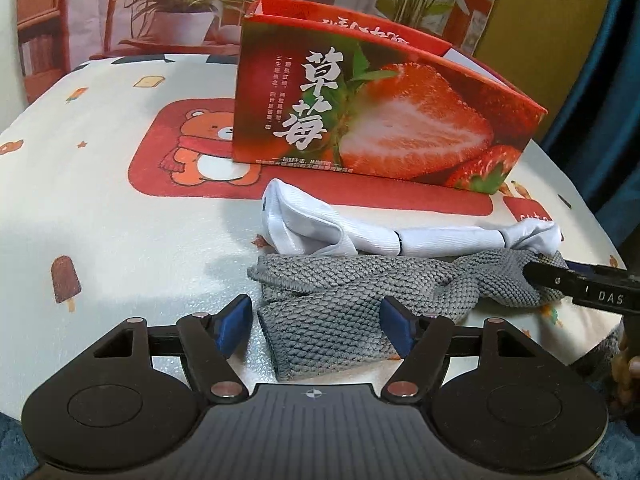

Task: Organize soft objects
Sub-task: 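Close both tools on the grey knit glove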

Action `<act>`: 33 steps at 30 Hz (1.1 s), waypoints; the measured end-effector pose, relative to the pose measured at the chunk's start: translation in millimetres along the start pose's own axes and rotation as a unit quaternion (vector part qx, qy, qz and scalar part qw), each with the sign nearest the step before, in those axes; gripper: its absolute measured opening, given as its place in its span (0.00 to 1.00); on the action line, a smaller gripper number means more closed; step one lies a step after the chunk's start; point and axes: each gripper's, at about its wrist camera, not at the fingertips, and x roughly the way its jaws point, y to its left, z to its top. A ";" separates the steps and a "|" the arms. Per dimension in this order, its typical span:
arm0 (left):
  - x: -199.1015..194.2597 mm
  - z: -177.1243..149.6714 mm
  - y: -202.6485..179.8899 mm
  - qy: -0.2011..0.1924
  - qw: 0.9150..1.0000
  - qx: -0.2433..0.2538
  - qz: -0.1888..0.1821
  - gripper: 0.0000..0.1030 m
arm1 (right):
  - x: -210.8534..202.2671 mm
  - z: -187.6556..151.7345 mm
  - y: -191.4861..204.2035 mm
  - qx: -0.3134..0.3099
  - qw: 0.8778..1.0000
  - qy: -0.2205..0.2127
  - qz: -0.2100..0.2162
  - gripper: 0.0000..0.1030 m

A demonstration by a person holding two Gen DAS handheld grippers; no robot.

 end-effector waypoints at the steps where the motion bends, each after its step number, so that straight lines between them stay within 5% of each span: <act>1: 0.1 0.0 0.3 0.000 1.000 -0.001 0.000 0.71 | 0.3 -0.2 1.1 -0.003 1.000 0.001 0.004 0.52; 22: 2.5 -3.5 -3.1 -0.005 1.000 0.008 -0.006 0.71 | -1.0 -0.9 7.7 -0.016 0.999 0.003 0.031 0.37; 23: 2.2 -3.5 -2.3 -0.006 1.000 0.006 -0.006 0.67 | -1.2 -1.0 8.1 -0.017 0.999 0.002 0.033 0.35; 27: -2.6 -2.4 3.9 -0.014 1.000 -0.012 -0.021 0.20 | -7.9 1.6 10.7 -0.020 0.998 -0.012 0.055 0.26; 33: -35.4 5.1 0.8 -0.087 0.996 0.005 -0.015 0.15 | -32.8 17.1 17.1 -0.031 0.992 -0.066 0.103 0.22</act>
